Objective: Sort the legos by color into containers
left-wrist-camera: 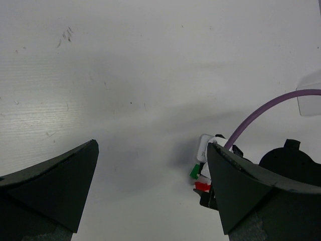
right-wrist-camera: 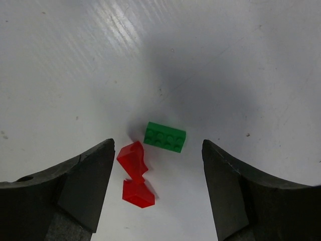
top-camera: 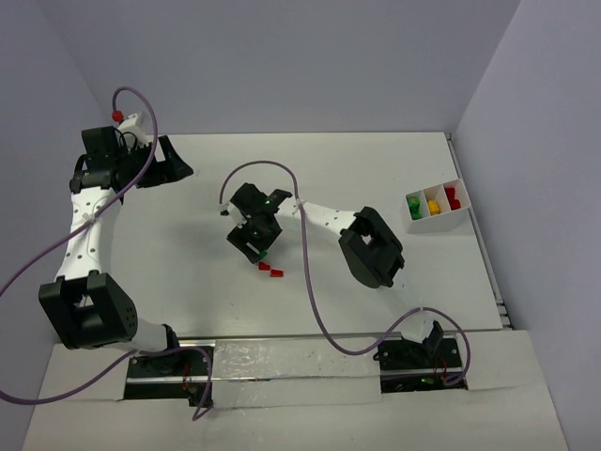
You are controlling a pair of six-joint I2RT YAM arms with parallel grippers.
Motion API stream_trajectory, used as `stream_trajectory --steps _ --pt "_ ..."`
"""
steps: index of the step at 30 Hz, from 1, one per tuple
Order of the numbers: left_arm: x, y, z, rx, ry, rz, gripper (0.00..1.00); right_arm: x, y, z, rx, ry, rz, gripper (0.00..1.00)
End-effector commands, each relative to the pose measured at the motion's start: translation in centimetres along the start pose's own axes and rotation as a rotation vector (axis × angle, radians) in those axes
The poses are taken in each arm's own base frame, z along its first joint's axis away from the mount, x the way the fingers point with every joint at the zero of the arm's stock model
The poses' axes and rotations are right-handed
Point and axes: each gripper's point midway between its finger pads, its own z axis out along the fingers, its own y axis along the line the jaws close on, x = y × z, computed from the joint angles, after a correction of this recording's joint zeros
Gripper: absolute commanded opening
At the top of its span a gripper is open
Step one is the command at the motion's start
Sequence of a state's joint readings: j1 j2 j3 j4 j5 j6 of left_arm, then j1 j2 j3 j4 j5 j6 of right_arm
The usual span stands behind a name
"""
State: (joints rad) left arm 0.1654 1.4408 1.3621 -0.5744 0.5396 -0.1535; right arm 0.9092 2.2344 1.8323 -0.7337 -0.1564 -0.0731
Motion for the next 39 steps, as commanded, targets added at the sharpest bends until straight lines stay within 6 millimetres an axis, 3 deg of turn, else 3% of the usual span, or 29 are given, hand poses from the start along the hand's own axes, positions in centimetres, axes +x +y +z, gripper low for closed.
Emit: stream_trajectory --steps 1,13,17,21,22,26,27,28,30,33,37,39 --pt "-0.5 0.0 -0.1 0.005 -0.012 -0.003 0.99 -1.2 -0.9 0.1 0.043 -0.019 0.012 0.75" --pt "-0.4 0.3 0.0 -0.002 -0.008 -0.009 0.99 0.5 -1.2 2.0 0.046 0.038 0.026 0.57" --pt "-0.3 0.4 0.0 -0.008 -0.006 -0.008 0.99 0.4 -1.1 1.4 0.044 0.027 0.029 0.44" --pt "-0.5 0.3 0.0 -0.005 -0.007 -0.009 0.99 0.2 -2.0 -1.4 0.048 -0.01 0.048 0.36" --pt "-0.5 0.3 0.0 -0.005 -0.007 -0.007 0.99 -0.3 -2.8 -3.1 0.044 -0.044 0.057 0.34" --pt "-0.7 0.2 0.0 -0.001 -0.005 0.002 0.99 1.1 -5.7 -6.3 0.042 -0.071 0.081 0.29" --pt "-0.6 0.2 -0.1 -0.001 -0.004 0.005 0.99 0.9 -6.1 -8.4 0.033 -0.11 0.074 0.28" --pt "-0.7 0.1 -0.1 0.003 -0.006 0.01 0.99 1.6 -7.8 -10.5 0.047 -0.136 0.054 0.28" --pt "-0.8 -0.1 -0.1 0.014 -0.009 0.017 0.99 4.1 -10.7 -13.4 0.089 -0.146 -0.024 0.28" --pt "-0.6 -0.5 0.1 0.05 0.003 0.02 0.99 8.8 -14.6 -15.9 0.128 -0.083 -0.092 0.27" --pt "-0.3 -1.7 0.2 0.12 0.012 0.023 0.99 13.8 -20.3 -19.3 0.166 0.026 -0.121 0.25" --pt "-0.4 -1.9 0.1 0.13 0.005 0.025 0.99 15.8 -22.2 -20.7 0.166 0.073 -0.133 0.24"
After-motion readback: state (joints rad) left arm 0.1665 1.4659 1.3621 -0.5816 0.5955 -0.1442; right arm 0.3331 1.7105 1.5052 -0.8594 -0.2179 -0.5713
